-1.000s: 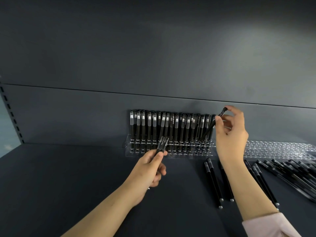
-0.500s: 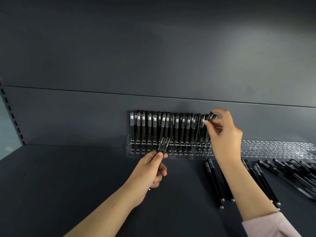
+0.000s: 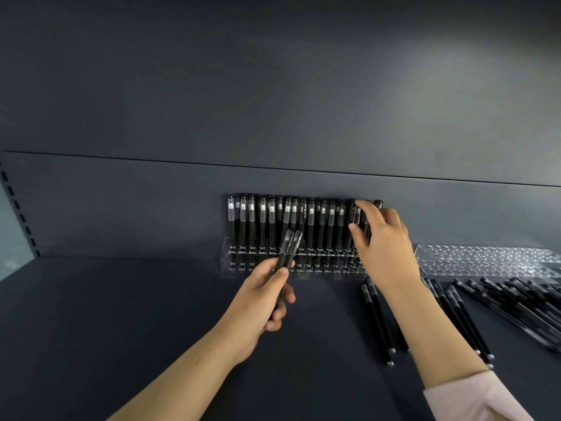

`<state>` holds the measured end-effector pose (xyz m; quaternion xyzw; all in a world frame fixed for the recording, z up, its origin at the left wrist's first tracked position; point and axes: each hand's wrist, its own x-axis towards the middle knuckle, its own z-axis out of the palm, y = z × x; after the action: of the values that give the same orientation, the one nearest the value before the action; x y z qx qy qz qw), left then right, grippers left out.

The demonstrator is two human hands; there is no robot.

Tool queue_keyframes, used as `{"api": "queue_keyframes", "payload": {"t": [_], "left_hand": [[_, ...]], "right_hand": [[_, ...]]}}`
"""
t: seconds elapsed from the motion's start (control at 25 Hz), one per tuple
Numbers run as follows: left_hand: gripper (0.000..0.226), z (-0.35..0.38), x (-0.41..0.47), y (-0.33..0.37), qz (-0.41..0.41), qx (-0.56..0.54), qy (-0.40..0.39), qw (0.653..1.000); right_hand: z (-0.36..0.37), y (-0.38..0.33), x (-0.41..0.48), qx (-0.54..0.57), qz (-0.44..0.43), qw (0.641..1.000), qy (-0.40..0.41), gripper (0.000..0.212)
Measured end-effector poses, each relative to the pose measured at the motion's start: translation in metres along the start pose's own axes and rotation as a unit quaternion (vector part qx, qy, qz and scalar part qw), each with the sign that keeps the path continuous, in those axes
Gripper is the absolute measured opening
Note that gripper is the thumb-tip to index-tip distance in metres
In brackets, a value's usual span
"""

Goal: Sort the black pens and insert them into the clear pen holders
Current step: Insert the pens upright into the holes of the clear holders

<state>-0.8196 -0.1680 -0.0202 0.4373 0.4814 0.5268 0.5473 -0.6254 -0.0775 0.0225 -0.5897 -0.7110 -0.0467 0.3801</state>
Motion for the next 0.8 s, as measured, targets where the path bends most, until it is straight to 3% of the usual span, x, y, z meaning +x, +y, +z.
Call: {"api": "queue_keyframes", "payload": {"t": [0.16,0.36,0.56,0.68,0.8], "left_hand": [[0.018,0.000,0.002,0.000,-0.004,-0.035,-0.003,0.999],[0.019,0.001,0.002,-0.002,0.012,-0.021,-0.013,1.000],[0.021,0.002,0.001,-0.003,0.023,-0.002,-0.042,0.999],[0.021,0.002,0.000,-0.003,0.017,-0.010,-0.042,0.999],[0.020,0.002,0.000,-0.002,0.002,-0.038,-0.031,0.999]], "right_hand": [[-0.003,-0.006,0.000,0.096,-0.043,0.994,0.038,0.036],[-0.003,-0.030,-0.006,0.312,0.018,0.937,-0.158,0.020],[0.001,-0.038,-0.011,0.427,0.070,0.876,-0.212,0.014],[-0.002,-0.039,-0.009,0.468,0.099,0.855,-0.200,0.015],[-0.008,-0.029,0.000,0.485,0.141,0.860,-0.080,0.014]]}}
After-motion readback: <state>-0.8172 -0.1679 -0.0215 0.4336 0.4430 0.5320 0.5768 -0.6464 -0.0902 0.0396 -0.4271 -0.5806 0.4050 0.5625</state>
